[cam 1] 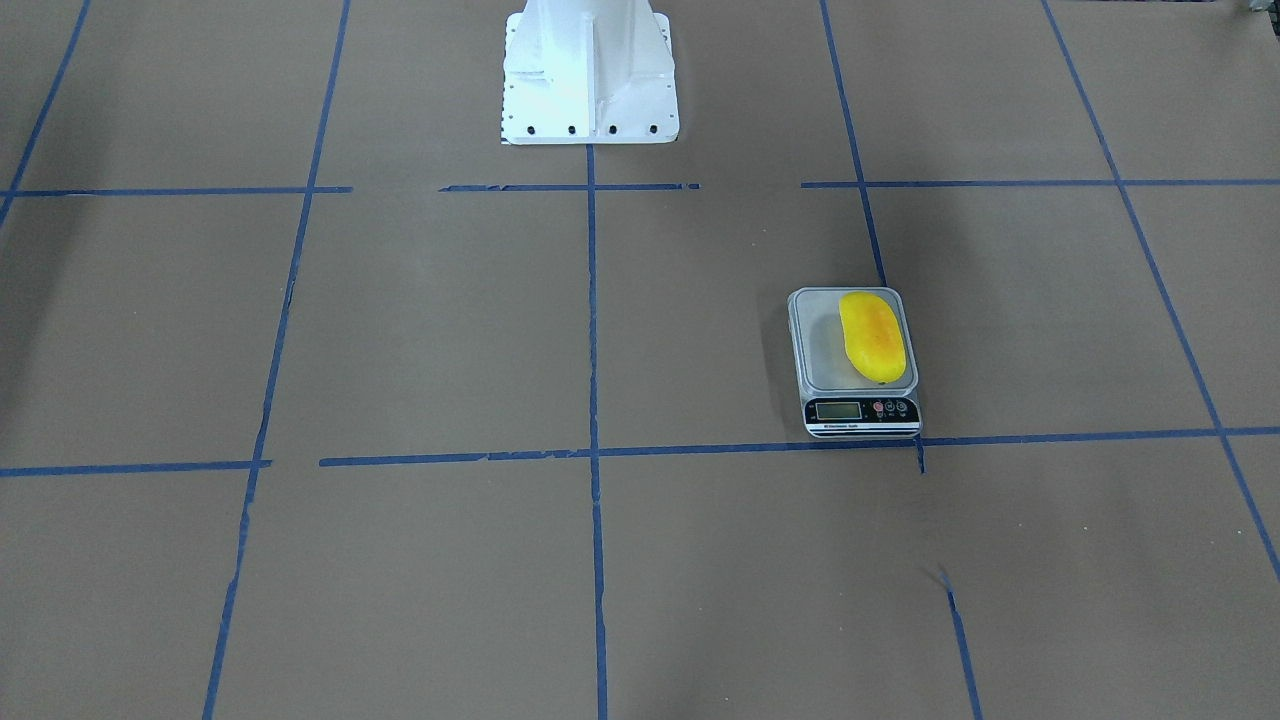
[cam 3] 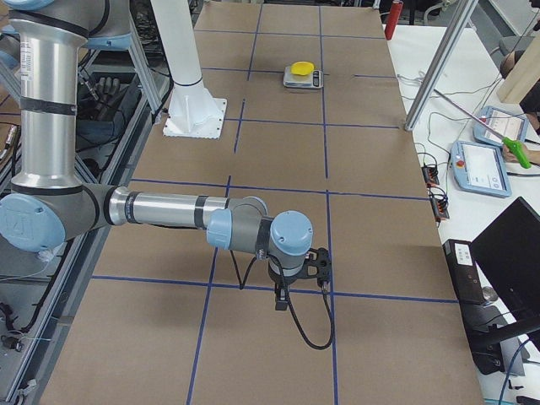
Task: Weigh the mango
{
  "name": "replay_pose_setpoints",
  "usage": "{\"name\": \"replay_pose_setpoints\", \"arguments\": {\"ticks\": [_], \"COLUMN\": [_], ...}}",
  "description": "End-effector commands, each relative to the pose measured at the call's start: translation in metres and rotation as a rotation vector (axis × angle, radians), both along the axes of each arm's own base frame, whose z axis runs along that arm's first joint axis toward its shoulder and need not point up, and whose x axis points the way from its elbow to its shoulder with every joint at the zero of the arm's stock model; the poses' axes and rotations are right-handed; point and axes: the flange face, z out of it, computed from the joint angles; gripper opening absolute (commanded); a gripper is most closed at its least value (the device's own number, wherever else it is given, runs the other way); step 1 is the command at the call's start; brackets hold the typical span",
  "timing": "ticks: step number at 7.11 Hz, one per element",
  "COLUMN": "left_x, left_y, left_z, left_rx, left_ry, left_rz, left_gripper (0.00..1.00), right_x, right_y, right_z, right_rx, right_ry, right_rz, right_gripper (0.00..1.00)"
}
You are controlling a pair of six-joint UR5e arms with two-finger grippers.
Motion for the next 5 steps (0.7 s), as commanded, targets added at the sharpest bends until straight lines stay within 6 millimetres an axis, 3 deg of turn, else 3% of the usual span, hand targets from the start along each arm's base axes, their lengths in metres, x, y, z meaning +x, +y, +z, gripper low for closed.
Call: {"name": "replay_pose_setpoints", "arguments": {"ticks": [1, 5], "left_x": [-0.0053, -0.0058], "left_y": [0.027, 0.0205], "left_z": [0.0418, 0.0336], "left_rx": [-0.006, 0.0], "left_ry": [0.003, -0.002], "left_rz": [-0.013, -0.018], "left_gripper": [1.0, 1.0], "right_x": [0.0, 0.0], "right_y": [-0.0001, -0.0001], "right_z": [-0.0005, -0.0005], "right_rx": [0.0, 0.0], "right_ry": [0.0, 0.0], "right_rz": [0.001, 0.001], "right_gripper": [1.0, 1.0]}}
